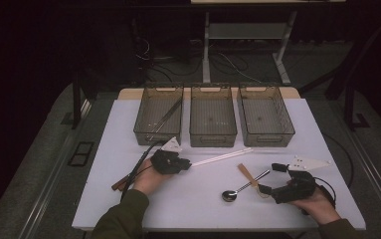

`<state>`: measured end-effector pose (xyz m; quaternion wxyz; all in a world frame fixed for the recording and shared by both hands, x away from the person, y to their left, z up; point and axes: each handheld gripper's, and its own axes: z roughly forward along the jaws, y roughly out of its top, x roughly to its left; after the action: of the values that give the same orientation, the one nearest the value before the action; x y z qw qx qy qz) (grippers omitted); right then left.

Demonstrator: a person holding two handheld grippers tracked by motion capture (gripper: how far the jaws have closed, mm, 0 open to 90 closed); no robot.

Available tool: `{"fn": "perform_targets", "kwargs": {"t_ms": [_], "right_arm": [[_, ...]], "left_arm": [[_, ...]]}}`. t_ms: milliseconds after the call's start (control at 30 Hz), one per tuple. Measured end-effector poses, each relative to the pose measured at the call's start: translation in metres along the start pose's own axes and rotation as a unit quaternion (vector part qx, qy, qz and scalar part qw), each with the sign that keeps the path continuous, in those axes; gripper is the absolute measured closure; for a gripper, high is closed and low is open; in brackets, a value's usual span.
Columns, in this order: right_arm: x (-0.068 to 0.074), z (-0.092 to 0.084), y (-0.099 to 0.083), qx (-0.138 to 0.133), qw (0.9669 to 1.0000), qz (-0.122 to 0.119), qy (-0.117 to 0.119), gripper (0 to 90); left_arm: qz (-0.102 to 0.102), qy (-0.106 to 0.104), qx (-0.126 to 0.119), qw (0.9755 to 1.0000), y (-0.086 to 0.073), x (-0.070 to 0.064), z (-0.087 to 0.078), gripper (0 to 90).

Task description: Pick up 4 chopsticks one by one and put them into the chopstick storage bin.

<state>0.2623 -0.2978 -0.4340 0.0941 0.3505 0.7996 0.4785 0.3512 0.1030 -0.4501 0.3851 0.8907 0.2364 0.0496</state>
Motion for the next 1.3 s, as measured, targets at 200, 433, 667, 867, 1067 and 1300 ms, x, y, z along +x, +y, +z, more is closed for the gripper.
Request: {"fn": "perform_targets", "kwargs": {"t_ms": [200,433,667,867,1067,1300], "right_arm": [[0.000,0.000,0.000,0.000,1.0000,0.001,0.000,2.8],[0.000,-0.001,0.000,0.000,1.0000,0.002,0.000,2.8],[0.000,-0.001,0.000,-0.003,1.0000,0.002,0.001,2.8],[-0.001,-0.002,0.000,-0.004,1.0000,0.003,0.000,2.9],[-0.001,-0.002,0.000,-0.004,1.0000,0.002,-0.001,2.8],[-0.001,-0.002,0.000,-0.003,1.0000,0.003,-0.002,2.8]], "left_arm": [[0.003,-0.008,0.009,0.9999,0.000,-0.004,-0.002,83.8],[0.010,-0.023,0.015,0.9996,0.000,-0.006,-0.003,85.0],[0.011,-0.034,0.022,0.9991,-0.001,-0.010,-0.005,85.6],[0.010,-0.039,0.028,0.9988,-0.008,-0.015,-0.012,85.6],[0.006,-0.040,0.035,0.9986,-0.016,-0.021,-0.022,85.6],[-0.002,-0.038,0.042,0.9984,-0.028,-0.027,-0.035,85.5]]}}
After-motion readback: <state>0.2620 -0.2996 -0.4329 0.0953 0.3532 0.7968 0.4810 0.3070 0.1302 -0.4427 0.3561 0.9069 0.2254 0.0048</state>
